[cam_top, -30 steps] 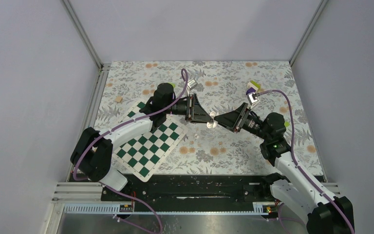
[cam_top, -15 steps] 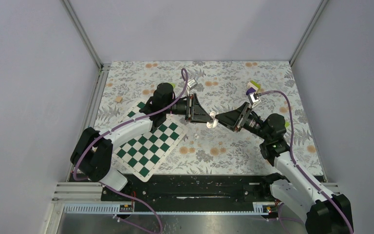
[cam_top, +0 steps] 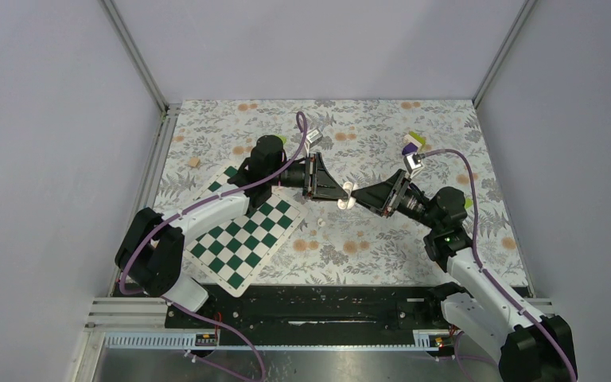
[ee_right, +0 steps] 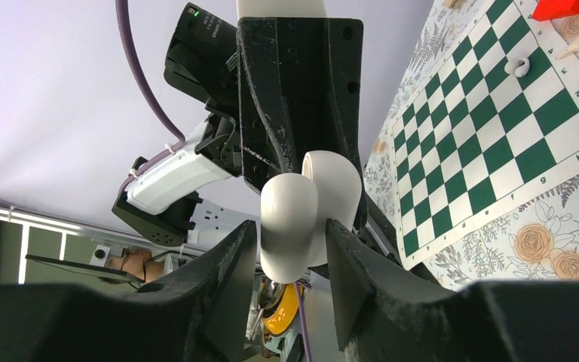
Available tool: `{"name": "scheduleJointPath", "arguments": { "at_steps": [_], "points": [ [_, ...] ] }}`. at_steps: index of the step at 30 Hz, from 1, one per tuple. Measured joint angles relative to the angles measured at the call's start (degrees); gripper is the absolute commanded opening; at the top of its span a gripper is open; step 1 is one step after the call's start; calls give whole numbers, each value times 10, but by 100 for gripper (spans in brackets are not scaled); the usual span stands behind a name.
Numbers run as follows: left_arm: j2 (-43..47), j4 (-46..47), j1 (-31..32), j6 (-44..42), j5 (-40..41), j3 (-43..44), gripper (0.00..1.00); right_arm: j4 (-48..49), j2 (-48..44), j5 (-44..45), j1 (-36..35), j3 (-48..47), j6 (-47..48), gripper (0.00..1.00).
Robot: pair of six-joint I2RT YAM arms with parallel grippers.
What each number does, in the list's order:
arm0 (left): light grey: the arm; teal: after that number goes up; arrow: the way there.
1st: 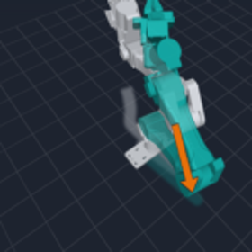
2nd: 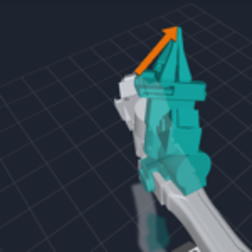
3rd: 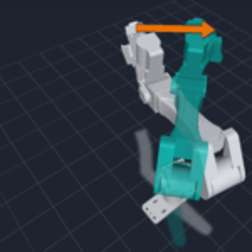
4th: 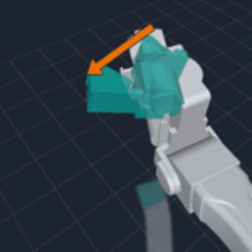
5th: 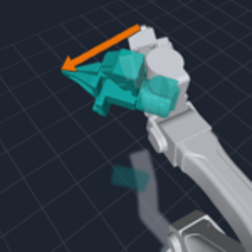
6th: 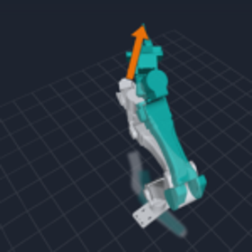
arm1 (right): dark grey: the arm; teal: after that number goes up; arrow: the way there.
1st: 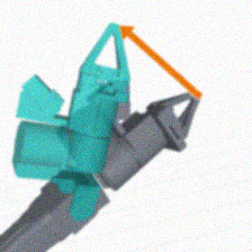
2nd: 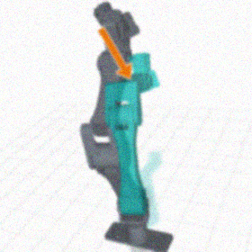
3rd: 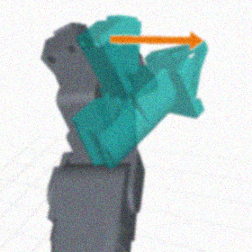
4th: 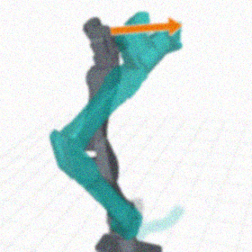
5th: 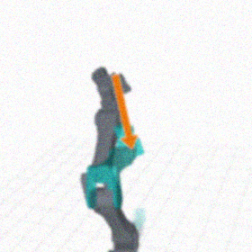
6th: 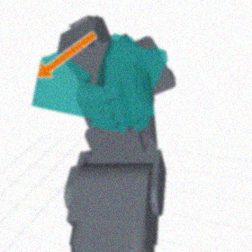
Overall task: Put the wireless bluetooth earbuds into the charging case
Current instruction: Pass from the left arm to the right
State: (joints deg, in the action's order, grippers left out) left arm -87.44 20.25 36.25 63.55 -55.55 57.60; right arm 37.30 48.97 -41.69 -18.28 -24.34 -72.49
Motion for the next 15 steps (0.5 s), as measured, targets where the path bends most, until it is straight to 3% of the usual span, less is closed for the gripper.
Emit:
{"name": "scheduleJointPath", "arguments": {
  "at_steps": [11, 13, 15],
  "points": [
    [0, 2, -2, 0, 0, 0, 0, 23, 12, 0, 0, 1, -5, 18],
    [0, 1, -2, 0, 0, 0, 9, 24, 12, 0, 0, 2, -5, 13],
    [0, 0, -2, -1, 0, 0, 28, 24, 12, 0, 0, 2, -5, 10]
  ]
}}
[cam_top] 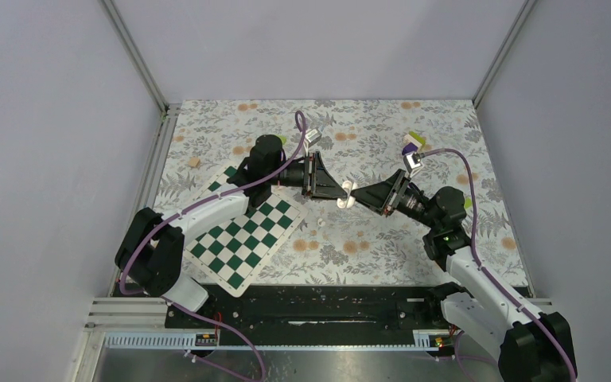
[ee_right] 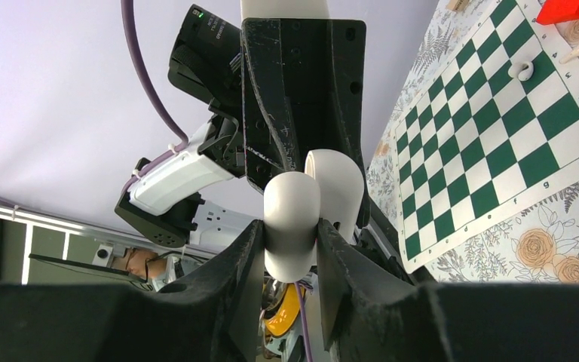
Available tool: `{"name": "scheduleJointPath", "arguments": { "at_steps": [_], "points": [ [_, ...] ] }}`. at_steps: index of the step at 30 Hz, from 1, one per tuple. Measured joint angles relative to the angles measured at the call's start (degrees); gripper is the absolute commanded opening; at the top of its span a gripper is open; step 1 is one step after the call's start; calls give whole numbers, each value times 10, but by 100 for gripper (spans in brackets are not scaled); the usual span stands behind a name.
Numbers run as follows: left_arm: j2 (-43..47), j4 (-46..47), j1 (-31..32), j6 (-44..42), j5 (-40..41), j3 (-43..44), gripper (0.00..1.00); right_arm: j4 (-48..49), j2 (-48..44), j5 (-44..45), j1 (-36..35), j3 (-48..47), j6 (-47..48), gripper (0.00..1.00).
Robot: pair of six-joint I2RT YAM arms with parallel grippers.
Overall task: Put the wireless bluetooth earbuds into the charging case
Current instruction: Pass from the left arm to the right, then pick up the left earbud from the center of the board.
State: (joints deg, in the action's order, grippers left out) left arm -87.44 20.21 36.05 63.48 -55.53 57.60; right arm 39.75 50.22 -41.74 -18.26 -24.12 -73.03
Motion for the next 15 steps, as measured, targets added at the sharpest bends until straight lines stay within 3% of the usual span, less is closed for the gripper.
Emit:
{"name": "scheduleJointPath", "arguments": {
  "at_steps": [2, 5, 11, 15],
  "points": [
    [0, 0, 0, 0, 0, 0, 53, 0, 0, 0, 0, 0, 0, 7],
    [0, -7, 0, -5, 0, 2, 71, -12, -2, 0, 0, 0, 8, 4],
    [3, -92, -13, -56, 10, 24, 88, -114, -29, 7, 0, -2, 67, 0],
    [31, -154, -65, -94, 25, 25, 99, -220, -59, 24, 1, -14, 129, 0]
  ]
}}
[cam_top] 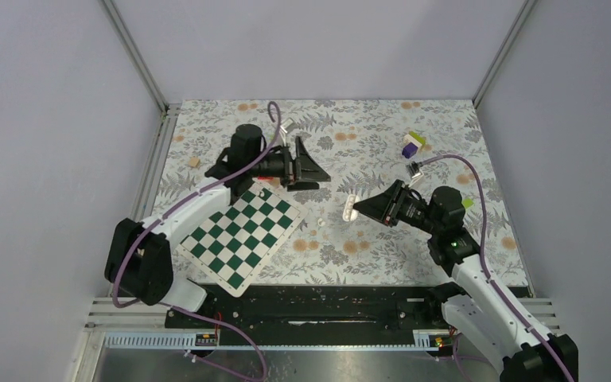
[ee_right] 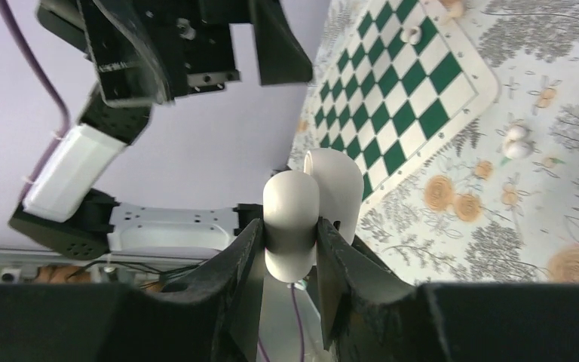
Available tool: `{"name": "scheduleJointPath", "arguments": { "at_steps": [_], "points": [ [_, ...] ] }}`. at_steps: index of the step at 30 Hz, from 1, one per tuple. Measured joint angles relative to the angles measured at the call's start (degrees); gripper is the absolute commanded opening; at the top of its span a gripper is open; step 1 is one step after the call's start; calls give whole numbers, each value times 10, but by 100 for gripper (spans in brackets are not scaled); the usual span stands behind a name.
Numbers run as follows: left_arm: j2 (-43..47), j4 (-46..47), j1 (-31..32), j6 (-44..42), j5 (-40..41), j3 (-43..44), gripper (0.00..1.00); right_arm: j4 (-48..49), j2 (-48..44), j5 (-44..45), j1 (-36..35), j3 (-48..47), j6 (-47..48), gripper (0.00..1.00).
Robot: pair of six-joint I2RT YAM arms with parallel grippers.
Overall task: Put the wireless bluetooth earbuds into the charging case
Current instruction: Pick up the left earbud from the center of the board.
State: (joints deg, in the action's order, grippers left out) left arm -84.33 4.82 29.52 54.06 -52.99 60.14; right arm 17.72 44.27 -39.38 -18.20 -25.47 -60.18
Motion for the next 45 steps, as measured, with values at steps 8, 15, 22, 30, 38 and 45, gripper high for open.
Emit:
{"name": "scheduleJointPath", "arguments": {
  "at_steps": [8, 15, 22, 30, 38, 45],
  "points": [
    [45, -203, -27, -141, 191, 17, 99, -95, -11, 14, 0, 0, 62, 0],
    [30, -296, 21, -200, 397, -19, 98, -157, -37, 16, 0, 35, 90, 0],
    [-64, -317, 85, -205, 458, -7, 67, -227, -72, 35, 1, 44, 111, 0],
    [-121, -291, 135, -226, 444, 22, 52, -258, -93, 44, 1, 48, 121, 0],
    [-150, -284, 145, -243, 451, 32, 64, -342, -74, -7, 4, 32, 220, 0],
    [-151, -297, 150, -287, 452, 55, 78, -403, -17, -74, 5, -16, 312, 0]
  ]
}}
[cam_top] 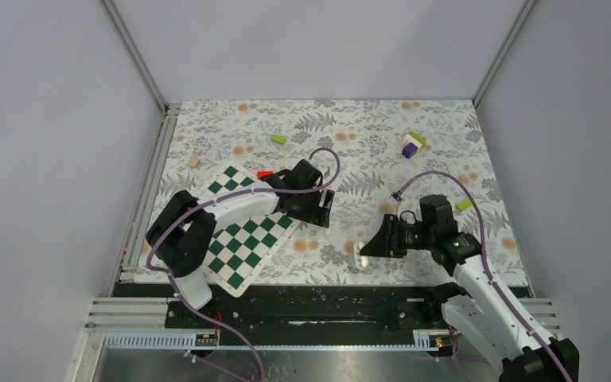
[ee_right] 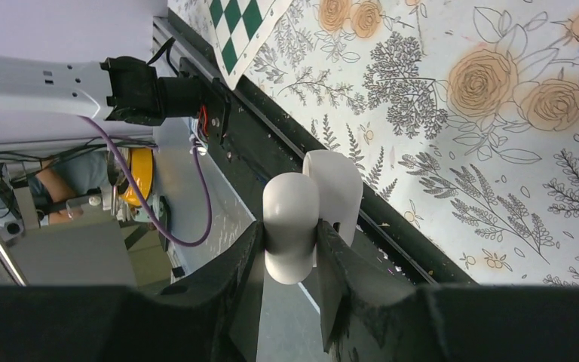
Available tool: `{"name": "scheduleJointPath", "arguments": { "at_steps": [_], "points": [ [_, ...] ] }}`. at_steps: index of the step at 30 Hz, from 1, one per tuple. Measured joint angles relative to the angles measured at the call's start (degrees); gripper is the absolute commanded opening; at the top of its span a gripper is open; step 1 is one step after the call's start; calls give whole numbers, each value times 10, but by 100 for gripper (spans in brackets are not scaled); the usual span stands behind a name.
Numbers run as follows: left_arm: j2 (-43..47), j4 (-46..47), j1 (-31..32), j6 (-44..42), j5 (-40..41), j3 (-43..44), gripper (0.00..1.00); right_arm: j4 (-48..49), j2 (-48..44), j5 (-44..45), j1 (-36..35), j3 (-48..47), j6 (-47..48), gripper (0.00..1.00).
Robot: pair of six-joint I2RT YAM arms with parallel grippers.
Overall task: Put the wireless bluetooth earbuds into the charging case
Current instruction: Pick up the left earbud from the center of the board.
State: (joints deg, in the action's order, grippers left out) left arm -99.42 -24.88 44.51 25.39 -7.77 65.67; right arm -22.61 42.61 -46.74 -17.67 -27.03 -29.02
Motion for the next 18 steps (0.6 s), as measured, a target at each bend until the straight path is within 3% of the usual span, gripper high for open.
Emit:
{"name": "scheduleJointPath", "arguments": {
  "at_steps": [4, 7, 13, 16, 18],
  "points": [
    [8, -12, 0, -18, 2, -2, 93, -2, 10, -12, 0, -10, 18, 0],
    [27, -12, 0, -31, 0, -7, 95, 21, 21, -27, 0, -12, 17, 0],
    [46, 2, -12, -38, -17, -8, 92, 157, 43, -61, 1, 9, -24, 0],
    [49, 26, -21, -41, -26, -24, 87, 218, 60, -76, 1, 24, -45, 0],
    [55, 36, -25, -41, -26, -39, 78, 244, 73, -80, 1, 27, -55, 0]
  ]
}}
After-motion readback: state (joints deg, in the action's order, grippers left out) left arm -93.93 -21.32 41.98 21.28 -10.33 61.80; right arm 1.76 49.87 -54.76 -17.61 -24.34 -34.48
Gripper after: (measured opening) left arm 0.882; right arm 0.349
